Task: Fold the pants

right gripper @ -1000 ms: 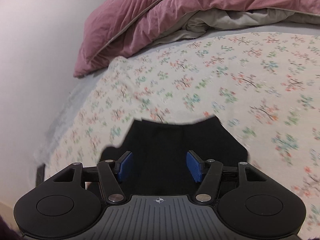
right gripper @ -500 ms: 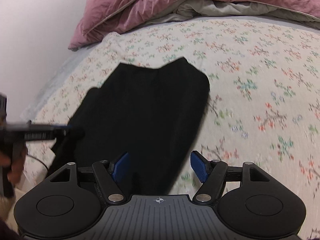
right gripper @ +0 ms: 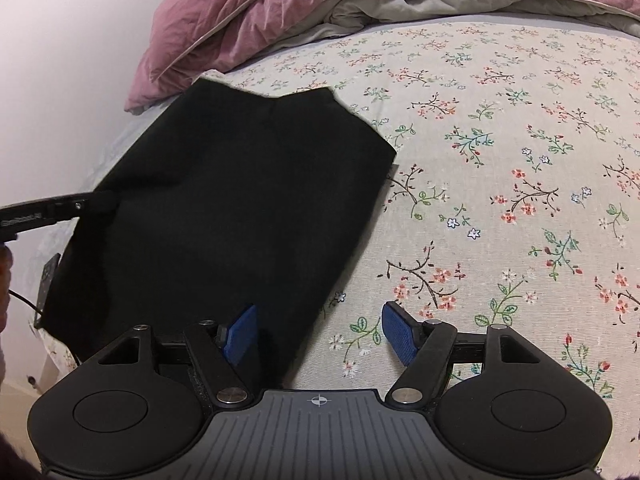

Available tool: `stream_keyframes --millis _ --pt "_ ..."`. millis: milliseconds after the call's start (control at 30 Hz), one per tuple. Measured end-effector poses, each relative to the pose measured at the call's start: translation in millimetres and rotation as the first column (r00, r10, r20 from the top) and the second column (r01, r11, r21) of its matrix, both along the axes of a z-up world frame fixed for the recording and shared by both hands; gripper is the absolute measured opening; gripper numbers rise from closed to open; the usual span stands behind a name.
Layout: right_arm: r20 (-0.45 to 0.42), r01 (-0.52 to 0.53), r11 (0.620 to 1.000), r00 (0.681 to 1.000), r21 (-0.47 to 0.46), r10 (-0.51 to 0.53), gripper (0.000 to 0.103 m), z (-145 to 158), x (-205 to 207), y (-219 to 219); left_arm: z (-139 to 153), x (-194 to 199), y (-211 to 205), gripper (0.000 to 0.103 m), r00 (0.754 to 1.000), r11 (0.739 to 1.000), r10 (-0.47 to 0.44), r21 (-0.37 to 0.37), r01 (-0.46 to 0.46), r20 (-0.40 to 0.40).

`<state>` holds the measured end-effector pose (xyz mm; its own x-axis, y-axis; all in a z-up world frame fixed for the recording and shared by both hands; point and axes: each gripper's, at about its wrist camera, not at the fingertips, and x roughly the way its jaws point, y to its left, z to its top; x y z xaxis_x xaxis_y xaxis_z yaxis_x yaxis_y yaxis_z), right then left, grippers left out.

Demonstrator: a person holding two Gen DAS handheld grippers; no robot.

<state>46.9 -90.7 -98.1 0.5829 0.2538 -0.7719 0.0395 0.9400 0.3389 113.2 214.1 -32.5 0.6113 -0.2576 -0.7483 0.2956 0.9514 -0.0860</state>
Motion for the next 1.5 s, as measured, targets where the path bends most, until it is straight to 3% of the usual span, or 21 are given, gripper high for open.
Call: stream_keyframes --millis 100,200,267,333,467,500,567,600,733,833,933,1167,1333,1500 --pt "-0.005 0.007 1.0 1.0 0.014 -0.007 0.07 -3.7 1.9 -0.3 -25.9 13.4 17.5 0.027 0.996 0.997 0.064 0.035 -0.062 -0.054" --pt "-0.014 0.016 0.999 1.0 0.029 -0.016 0.07 -8.8 3.6 -1.5 -37.1 14.5 29.5 0.05 0.994 0.995 0.095 0.049 -0.092 -0.059" --pt "-0.015 0.014 0.999 1.0 0.038 -0.014 0.07 -12.3 3.4 -4.0 -37.7 12.1 32.5 0.075 0.996 0.997 0.07 0.026 -0.069 -0.046" --pt "-0.015 0.016 0.998 1.0 0.063 -0.015 0.07 -16.7 5.3 -6.1 -41.4 14.8 35.6 0.082 0.997 0.999 0.046 -0.017 -0.047 -0.058" --pt "0.018 0.05 0.989 0.998 0.14 -0.053 0.069 -23.1 9.3 -12.4 -59.9 33.4 47.5 0.079 0.988 0.987 0.061 -0.139 -0.081 -0.144" --pt "0.028 0.072 0.984 0.997 0.164 -0.077 0.064 -25.1 10.9 -14.7 -64.4 37.3 52.6 0.076 0.984 0.975 0.066 -0.2 -0.1 -0.166" --pt "0.04 0.098 0.975 0.993 0.2 -0.108 0.047 -28.8 16.0 -17.6 -71.6 42.8 60.2 0.06 0.975 0.939 0.069 -0.317 -0.134 -0.209" --pt "0.042 0.112 0.969 0.991 0.219 -0.124 0.046 -31.7 18.7 -19.5 -75.5 46.0 62.6 0.06 0.971 0.925 0.073 -0.349 -0.152 -0.228" --pt "0.053 0.145 0.938 0.984 0.316 -0.17 0.036 -44.7 30.5 -26.9 -80.0 48.7 61.3 0.058 0.971 0.91 0.065 -0.385 -0.152 -0.23" --pt "0.069 0.159 0.93 0.979 0.331 -0.192 0.019 -48.7 35.8 -25.5 -78.4 45.9 57.5 0.049 0.972 0.897 0.048 -0.419 -0.144 -0.23" --pt "0.099 0.189 0.918 0.966 0.35 -0.237 0.012 -43.9 29.4 -31.1 -77.2 43.7 48.2 0.04 0.972 0.877 0.023 -0.462 -0.132 -0.233" --pt "0.161 0.242 0.939 0.945 0.246 -0.285 0.011 -19.6 27.2 -95.5 -76.0 59.4 -41.0 0.033 0.978 0.852 -0.089 -0.524 -0.022 -0.186" --pt "0.182 0.295 0.941 0.929 0.164 -0.322 0.011 -6.2 44.8 -154.0 -77.7 78.7 -107.1 0.033 0.984 0.837 -0.116 -0.547 0.025 -0.132" --pt "0.213 0.322 0.938 0.915 0.128 -0.343 0.01 3.3 66.8 -191.8 -77.7 97.1 -143.5 0.032 0.991 0.825 -0.104 -0.564 0.037 -0.087"
